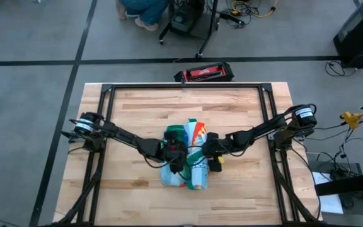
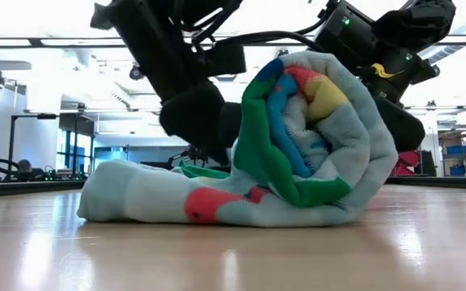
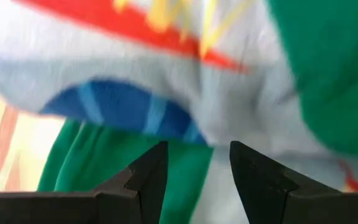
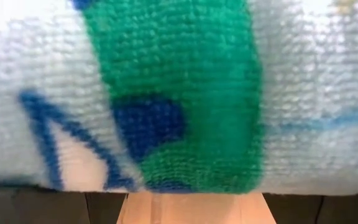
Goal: Roll towel
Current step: Roll the multi-color dinosaur print towel
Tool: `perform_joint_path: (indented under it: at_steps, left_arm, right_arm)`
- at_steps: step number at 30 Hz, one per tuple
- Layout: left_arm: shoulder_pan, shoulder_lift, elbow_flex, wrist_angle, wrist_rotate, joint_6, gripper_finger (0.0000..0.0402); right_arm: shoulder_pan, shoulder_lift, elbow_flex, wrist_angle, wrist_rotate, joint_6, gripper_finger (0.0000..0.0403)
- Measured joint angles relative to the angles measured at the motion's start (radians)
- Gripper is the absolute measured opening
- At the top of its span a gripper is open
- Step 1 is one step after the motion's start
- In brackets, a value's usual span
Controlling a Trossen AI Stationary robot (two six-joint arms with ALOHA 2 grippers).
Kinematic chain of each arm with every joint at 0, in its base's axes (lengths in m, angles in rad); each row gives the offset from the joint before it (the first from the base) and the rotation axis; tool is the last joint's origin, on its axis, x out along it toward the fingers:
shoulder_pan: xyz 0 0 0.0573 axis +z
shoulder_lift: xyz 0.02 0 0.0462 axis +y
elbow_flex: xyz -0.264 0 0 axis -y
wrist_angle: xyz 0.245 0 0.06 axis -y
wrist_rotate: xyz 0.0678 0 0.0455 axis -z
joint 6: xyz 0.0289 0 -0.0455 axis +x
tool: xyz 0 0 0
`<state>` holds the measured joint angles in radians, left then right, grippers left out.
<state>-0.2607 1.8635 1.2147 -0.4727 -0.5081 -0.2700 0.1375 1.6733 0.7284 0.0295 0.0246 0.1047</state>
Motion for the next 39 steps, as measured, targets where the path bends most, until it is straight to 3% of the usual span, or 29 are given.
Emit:
perform_joint_path:
  at_steps: [8,16,20,27,39]
  left_arm:
    - [-0.087,-0.002,0.003,-0.209,0.001,-0.243,0.0158]
    - [-0.174,-0.013,-0.006,-0.304,0.004,-0.403,0.0158]
    - [-0.186,-0.013,-0.021,-0.277,0.013,-0.432,0.0158]
    - [-0.185,-0.012,-0.098,-0.085,0.128,-0.431,0.0157]
    - [-0.185,-0.009,-0.132,-0.021,0.144,-0.485,0.0126]
  right_arm:
    - [0.000,0.000,0.002,0.011,0.000,-0.001,0.0313]
    - [0.000,0.000,0.002,0.013,0.000,0.000,0.0307]
    - [0.000,-0.001,0.006,0.012,-0.002,0.034,0.0303]
    - [0.006,-0.002,0.050,-0.001,-0.021,0.084,0.0311]
    - [0.008,-0.002,0.172,-0.081,-0.047,0.108,0.0314]
